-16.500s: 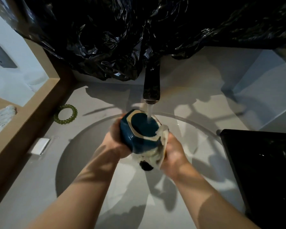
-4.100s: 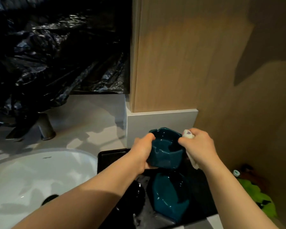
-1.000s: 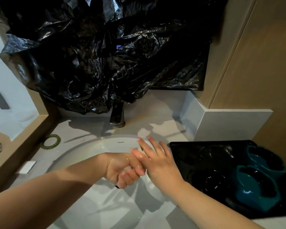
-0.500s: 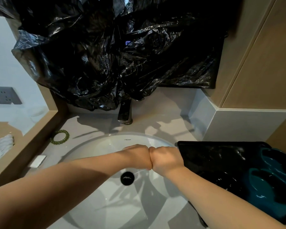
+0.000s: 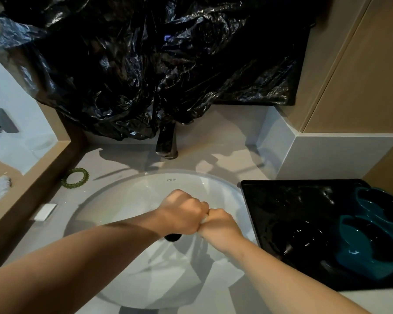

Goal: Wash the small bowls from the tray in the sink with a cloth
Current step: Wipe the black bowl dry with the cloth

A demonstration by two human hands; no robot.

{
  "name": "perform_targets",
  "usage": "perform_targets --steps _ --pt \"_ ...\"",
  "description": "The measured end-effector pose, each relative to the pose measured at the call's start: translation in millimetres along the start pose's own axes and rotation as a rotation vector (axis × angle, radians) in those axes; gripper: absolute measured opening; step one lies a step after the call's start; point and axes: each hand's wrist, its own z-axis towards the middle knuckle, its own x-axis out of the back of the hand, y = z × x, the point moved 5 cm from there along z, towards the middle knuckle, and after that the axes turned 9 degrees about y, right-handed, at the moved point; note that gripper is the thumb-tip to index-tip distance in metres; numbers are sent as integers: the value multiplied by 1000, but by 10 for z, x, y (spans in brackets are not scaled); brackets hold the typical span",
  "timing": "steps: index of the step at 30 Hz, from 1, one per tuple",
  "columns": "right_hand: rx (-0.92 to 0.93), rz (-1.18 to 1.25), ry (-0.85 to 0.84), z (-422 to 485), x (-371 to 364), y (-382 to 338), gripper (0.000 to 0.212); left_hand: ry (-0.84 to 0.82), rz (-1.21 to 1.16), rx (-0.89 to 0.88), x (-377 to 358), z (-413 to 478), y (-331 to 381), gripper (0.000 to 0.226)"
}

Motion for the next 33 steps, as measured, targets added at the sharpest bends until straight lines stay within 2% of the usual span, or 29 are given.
perform_targets --steps 1,2,3,4,6,8,12,15,18,21,24,27,30,33 --pt "-16 61 -16 -23 -33 15 11 78 24 -60 34 -11 19 13" --pt "-37 123 -26 -38 -62 21 10 61 42 -69 19 -30 8 12" --pt "-62 175 -32 -47 -88 29 9 122 82 -102 9 -30 8 12" --pt "-93 218 -35 -43 -112 39 12 37 66 -109 -40 -31 7 11" --pt "-164 283 -41 -15 -152 70 19 -32 79 -99 -135 -9 -14 21" --pt "-221 310 -76 6 -184 105 21 25 38 -90 -75 -5 -23 24" --pt "-251 381 -149 -7 -194 148 22 30 -32 5 -170 -41 -2 21" --pt "-201 345 -154 27 -160 134 17 -106 -214 248 -235 -31 -45 26" --pt "-162 340 -152 38 -92 82 18 -121 -716 488 -333 -132 -193 25" --pt "-134 379 -117 8 -24 -14 23 -19 -1510 555 -350 -335 -283 39" --pt "-86 465 -50 -25 74 -78 21 34 -1764 627 -291 -430 -336 45" --pt "-19 591 -35 -70 107 -156 32 166 -1768 784 -202 -431 -399 25" --pt "50 702 49 -95 189 -214 30 277 -1676 859 -119 -427 -419 8" --pt "95 720 132 -99 244 -230 24 379 -1604 906 -86 -431 -432 7"
